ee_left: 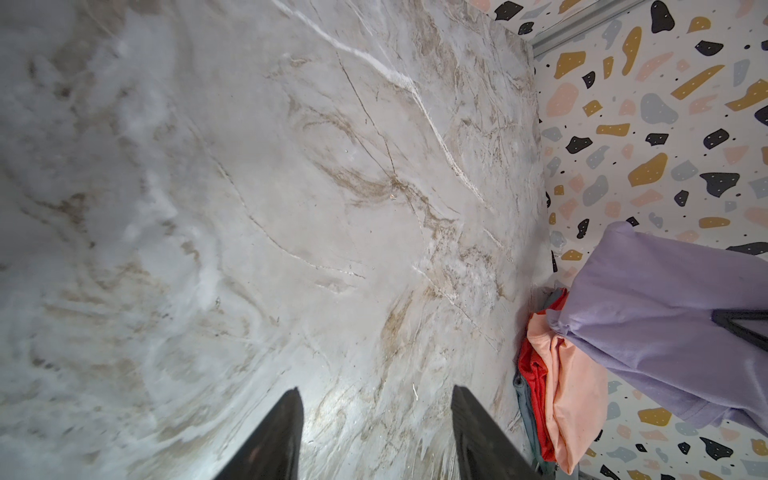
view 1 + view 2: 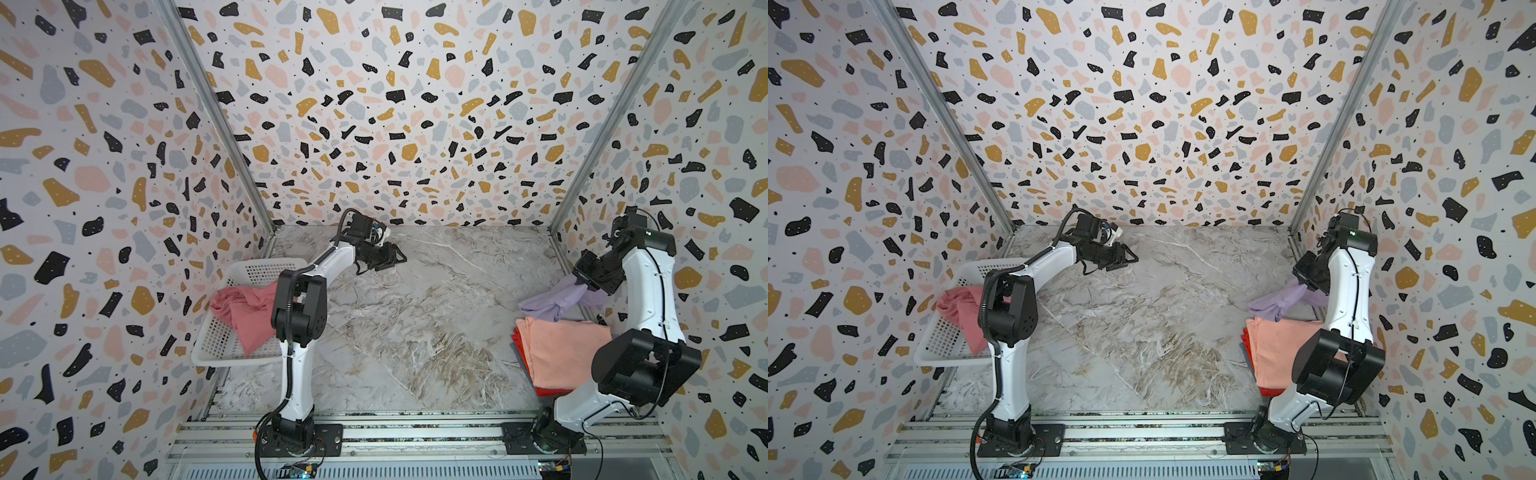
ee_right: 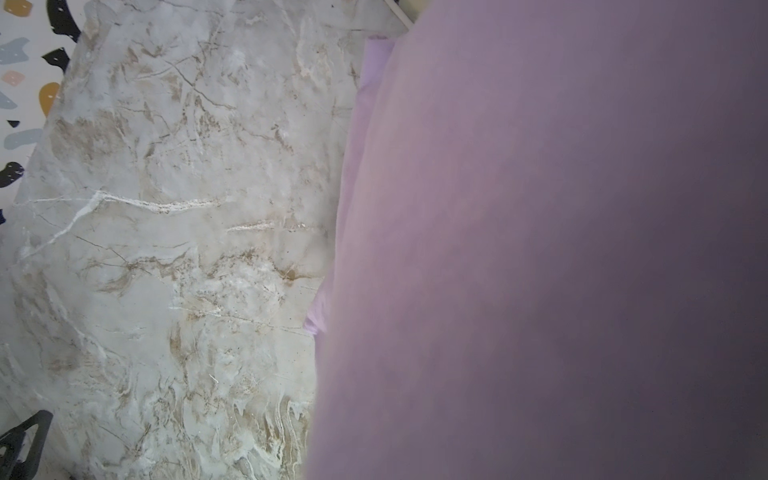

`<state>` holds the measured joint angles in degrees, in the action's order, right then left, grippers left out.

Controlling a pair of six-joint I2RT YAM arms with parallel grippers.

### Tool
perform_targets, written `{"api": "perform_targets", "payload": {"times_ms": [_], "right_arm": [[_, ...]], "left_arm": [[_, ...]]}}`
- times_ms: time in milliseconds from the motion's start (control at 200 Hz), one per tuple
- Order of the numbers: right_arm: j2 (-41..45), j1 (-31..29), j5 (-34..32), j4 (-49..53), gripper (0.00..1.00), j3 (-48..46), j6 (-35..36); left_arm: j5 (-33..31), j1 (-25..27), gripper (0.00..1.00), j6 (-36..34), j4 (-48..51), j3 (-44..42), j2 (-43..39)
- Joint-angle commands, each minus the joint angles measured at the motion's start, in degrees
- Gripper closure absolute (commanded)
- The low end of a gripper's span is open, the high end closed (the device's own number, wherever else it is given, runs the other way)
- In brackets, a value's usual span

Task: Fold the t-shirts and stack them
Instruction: 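Lower the lavender bundle onto the stack and open the right gripper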

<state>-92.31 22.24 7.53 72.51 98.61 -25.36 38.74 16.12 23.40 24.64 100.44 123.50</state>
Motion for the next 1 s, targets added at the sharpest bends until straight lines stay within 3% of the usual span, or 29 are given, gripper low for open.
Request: {"api": "perform_targets", "payload": {"times_ms": [0, 135, 220, 581, 631, 696, 796, 991], "right_arm": [[4.2, 1.2, 1.6, 2.6, 1.00, -2.0, 0.9], [6.5, 2.6, 1.2, 2.8, 1.00, -6.8, 1.0], [7.8, 3.0, -4.2, 2.9, 1.00, -11.6, 2.0], [13.9, 9.9, -6.5, 2.5, 0.97, -21.7, 0.2], [14.3, 10.9, -7.0, 2.0, 0.87, -23.4, 0.3], [14.5, 12.0, -6.4, 2.1, 0.56, -24.6, -0.6], [14.9, 14.0, -8.4, 2.6, 0.37, -22.6, -2.4], [14.6, 18.1, -6.8, 2.6, 0.33, -17.0, -3.7]], "left_arm": [[1.4, -0.3, 0.42, 0.7, -2.0, 0.0, 0.9], [1.8, -0.4, 0.42, 1.1, -2.4, 0.6, 1.3], [1.9, -0.5, 0.42, 1.7, -2.9, 1.4, 1.7], [2.7, -0.6, 0.42, 3.4, -4.7, 3.1, 3.5], [2.7, -0.5, 0.42, 3.6, -4.9, 3.3, 3.8], [2.9, -0.6, 0.42, 4.0, -5.2, 3.6, 4.3], [2.9, -0.7, 0.42, 4.0, -5.4, 3.7, 4.4], [2.4, -1.2, 0.42, 3.4, -4.5, 4.5, 4.2]]}}
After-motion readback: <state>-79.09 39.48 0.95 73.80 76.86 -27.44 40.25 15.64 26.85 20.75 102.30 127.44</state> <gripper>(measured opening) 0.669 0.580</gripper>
